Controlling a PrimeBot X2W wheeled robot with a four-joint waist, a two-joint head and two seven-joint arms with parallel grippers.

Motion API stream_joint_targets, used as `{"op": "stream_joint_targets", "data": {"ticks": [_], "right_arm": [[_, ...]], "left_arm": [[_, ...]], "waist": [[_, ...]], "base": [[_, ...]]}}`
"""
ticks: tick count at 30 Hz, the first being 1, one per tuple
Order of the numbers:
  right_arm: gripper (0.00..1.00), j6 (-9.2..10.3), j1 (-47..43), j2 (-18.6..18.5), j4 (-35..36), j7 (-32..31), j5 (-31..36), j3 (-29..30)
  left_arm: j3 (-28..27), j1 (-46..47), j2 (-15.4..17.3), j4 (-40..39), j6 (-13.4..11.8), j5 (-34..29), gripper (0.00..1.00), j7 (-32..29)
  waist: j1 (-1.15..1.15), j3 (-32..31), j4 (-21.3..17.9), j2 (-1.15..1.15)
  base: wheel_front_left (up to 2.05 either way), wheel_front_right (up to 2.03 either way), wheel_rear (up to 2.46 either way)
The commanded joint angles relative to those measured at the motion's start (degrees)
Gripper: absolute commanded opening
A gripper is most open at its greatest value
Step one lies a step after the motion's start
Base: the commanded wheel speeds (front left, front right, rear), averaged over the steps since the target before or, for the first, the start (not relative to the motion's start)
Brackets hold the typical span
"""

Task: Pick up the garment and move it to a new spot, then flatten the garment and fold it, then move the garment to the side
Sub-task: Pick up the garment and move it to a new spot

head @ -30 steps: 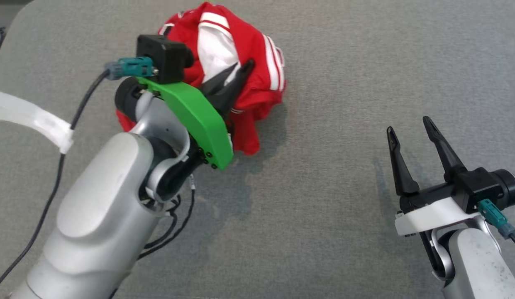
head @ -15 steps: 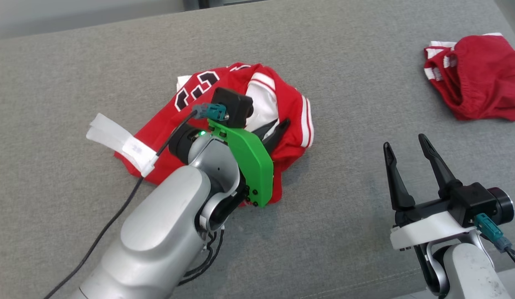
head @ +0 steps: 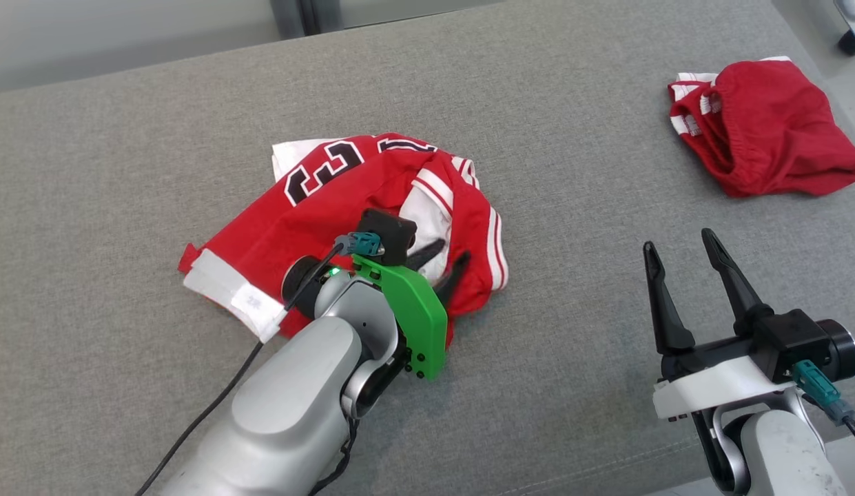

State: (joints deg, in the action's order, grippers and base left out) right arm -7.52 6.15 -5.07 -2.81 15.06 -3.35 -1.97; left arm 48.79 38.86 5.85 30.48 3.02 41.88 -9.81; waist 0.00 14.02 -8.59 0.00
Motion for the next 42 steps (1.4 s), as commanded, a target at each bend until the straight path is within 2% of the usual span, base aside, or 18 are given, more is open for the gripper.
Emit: {"op": "stream_joint_targets", "data": {"ticks": [1, 7, 12, 13, 18, 25, 31, 33, 37, 42], "right_arm": [[1.00, 0.06, -0.73, -0.25, 0.14, 0.16, 0.21, 0.31], [1.00, 0.06, -1.81, -0.89, 0.13, 0.16, 0.58, 0.98], [1.00, 0.06, -3.69, -1.45, 0.37, 0.16, 0.78, 2.24], [1.00, 0.06, -4.90, -1.47, 0.37, 0.16, 0.88, 2.85], [1.00, 0.06, -7.90, -1.31, 0.53, 0.16, 1.05, 3.53], [1.00, 0.06, -9.94, -1.03, 0.30, 0.16, 1.22, 3.87], [1.00, 0.06, -11.58, -0.56, -0.33, 0.16, 1.66, 4.24], [1.00, 0.06, -12.17, -0.56, -0.74, 0.16, 1.78, 4.15], [1.00, 0.06, -13.34, -0.41, -0.92, 0.16, 2.19, 4.36], [1.00, 0.06, -14.83, 0.31, -0.63, 0.16, 2.35, 6.96]], "left_arm": [[-0.44, -0.62, -0.16, -0.25, -0.48, -0.75, 1.00, 1.47], [-2.12, -3.96, 1.63, -4.20, -3.05, -1.14, 1.00, 6.67], [-3.91, -8.01, 5.80, -8.60, -7.22, -2.66, 1.00, 10.88], [-5.03, -10.09, 7.37, -10.21, -8.78, -2.82, 1.00, 12.71], [-8.30, -16.46, 11.75, -12.07, -12.81, -2.27, 1.00, 17.01], [-11.57, -22.88, 15.37, -12.67, -14.67, -1.41, 1.00, 22.11], [-15.71, -29.25, 17.27, -12.84, -14.76, -1.09, 1.00, 24.65], [-17.16, -31.36, 17.55, -13.05, -13.96, -1.59, 1.00, 25.00], [-22.19, -36.19, 16.74, -16.05, -11.04, -5.17, 1.00, 24.96], [-28.63, -40.97, 14.44, -18.36, -5.57, -10.28, 1.00, 24.98]], "waist": [[0.00, -0.70, 1.06, 0.00], [0.00, -3.21, 3.27, 0.00], [0.00, -5.96, 5.76, 0.00], [0.00, -7.31, 7.02, 0.00], [0.00, -10.23, 10.13, 0.00], [0.00, -11.96, 13.50, 0.00], [0.00, -13.42, 15.60, 0.00], [0.00, -13.91, 15.94, 0.00], [0.00, -14.48, 16.36, 0.00], [0.00, -14.91, 16.72, 0.00]], "base": [[0.00, 0.00, 0.00], [0.00, 0.00, 0.00], [0.00, 0.00, 0.00], [0.00, 0.00, 0.00], [0.00, 0.00, 0.00], [0.00, 0.00, 0.00], [0.00, 0.00, 0.00], [0.00, 0.00, 0.00], [0.00, 0.00, 0.00], [0.00, 0.00, 0.00]]}}
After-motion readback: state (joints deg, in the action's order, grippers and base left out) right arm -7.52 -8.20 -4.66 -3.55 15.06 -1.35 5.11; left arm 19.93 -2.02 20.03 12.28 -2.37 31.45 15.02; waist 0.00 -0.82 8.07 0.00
